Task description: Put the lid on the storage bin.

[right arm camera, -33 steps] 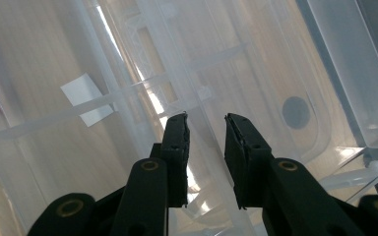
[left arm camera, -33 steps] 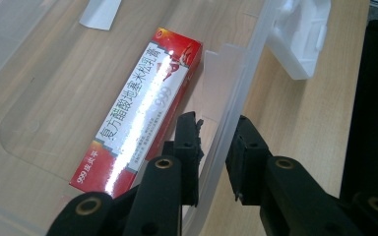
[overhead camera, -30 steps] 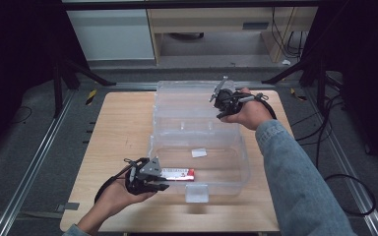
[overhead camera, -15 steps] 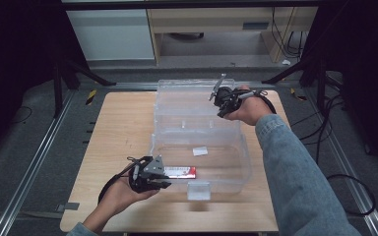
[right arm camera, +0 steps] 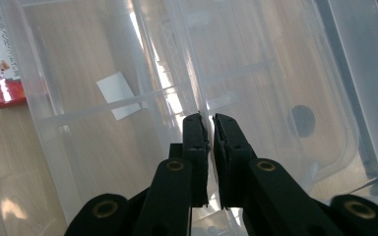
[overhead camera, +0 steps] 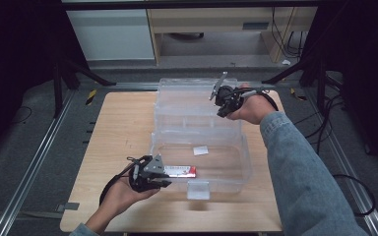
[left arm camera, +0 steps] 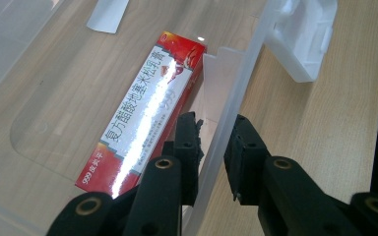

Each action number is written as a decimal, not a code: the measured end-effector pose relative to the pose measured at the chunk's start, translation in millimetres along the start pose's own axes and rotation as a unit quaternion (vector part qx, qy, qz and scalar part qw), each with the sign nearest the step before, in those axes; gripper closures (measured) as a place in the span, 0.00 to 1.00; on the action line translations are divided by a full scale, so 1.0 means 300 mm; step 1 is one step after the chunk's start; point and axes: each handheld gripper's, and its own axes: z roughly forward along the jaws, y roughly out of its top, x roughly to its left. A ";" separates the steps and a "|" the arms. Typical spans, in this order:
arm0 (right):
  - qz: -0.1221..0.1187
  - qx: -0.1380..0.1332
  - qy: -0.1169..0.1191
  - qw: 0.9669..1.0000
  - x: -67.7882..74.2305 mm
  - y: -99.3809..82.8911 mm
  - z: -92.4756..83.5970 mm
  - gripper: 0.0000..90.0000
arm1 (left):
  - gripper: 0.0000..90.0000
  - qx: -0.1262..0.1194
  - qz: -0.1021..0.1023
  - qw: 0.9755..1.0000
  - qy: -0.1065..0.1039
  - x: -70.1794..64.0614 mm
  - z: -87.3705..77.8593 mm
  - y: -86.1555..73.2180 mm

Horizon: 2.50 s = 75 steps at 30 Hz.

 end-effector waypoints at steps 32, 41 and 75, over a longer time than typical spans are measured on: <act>0.005 -0.027 -0.003 1.000 0.035 -0.019 -0.071 0.95 | 0.83 0.001 -0.002 1.000 0.023 -0.004 0.025 0.033; -0.005 -0.032 -0.009 0.999 0.076 -0.026 -0.102 0.95 | 0.83 -0.001 0.000 1.000 0.028 -0.009 0.027 0.032; -0.029 -0.077 -0.020 0.996 0.259 -0.114 -0.178 0.96 | 0.82 0.002 -0.001 0.999 0.036 -0.016 0.030 0.035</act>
